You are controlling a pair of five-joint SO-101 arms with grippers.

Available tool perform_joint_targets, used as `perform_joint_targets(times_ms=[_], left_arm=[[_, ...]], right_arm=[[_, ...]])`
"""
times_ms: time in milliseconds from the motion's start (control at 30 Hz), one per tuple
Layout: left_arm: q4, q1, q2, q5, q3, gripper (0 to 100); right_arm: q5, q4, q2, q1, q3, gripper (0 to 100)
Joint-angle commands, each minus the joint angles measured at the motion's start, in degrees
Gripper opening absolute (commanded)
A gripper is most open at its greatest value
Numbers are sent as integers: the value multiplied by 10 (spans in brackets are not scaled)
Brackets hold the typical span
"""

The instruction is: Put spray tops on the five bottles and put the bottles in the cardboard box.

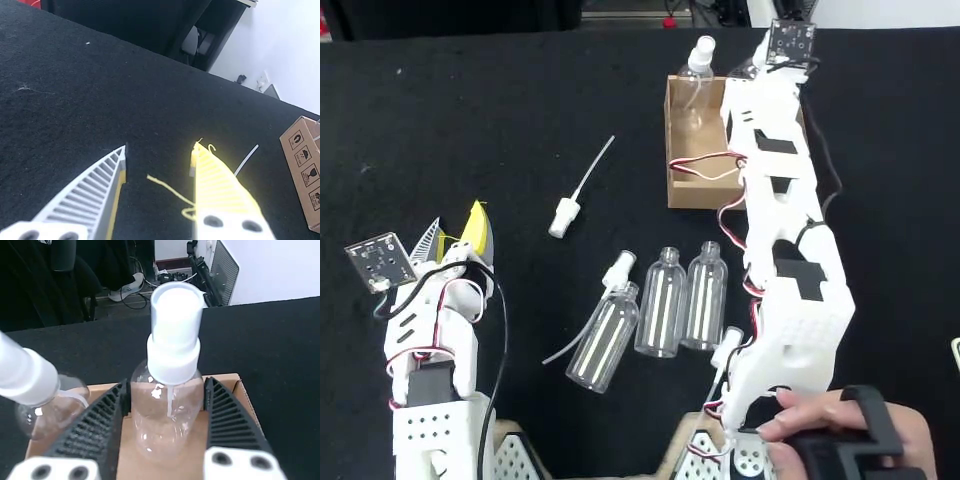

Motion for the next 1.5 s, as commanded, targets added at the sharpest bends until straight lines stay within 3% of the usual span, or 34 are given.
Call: perform_joint_targets(times_ms=[0, 1000, 1200, 1467], left_arm=[[3, 6, -1, -6, 14, 202], [3, 5, -2, -7, 14, 202], [3, 5, -2, -7, 14, 202], [3, 5, -2, -7, 14, 202]], right_arm=[[-3, -18, -12, -15, -39, 172], [-3, -12, 55, -11, -94, 173], [-3, 52, 54, -12, -119, 179], [-3, 121, 54, -15, -153, 344]])
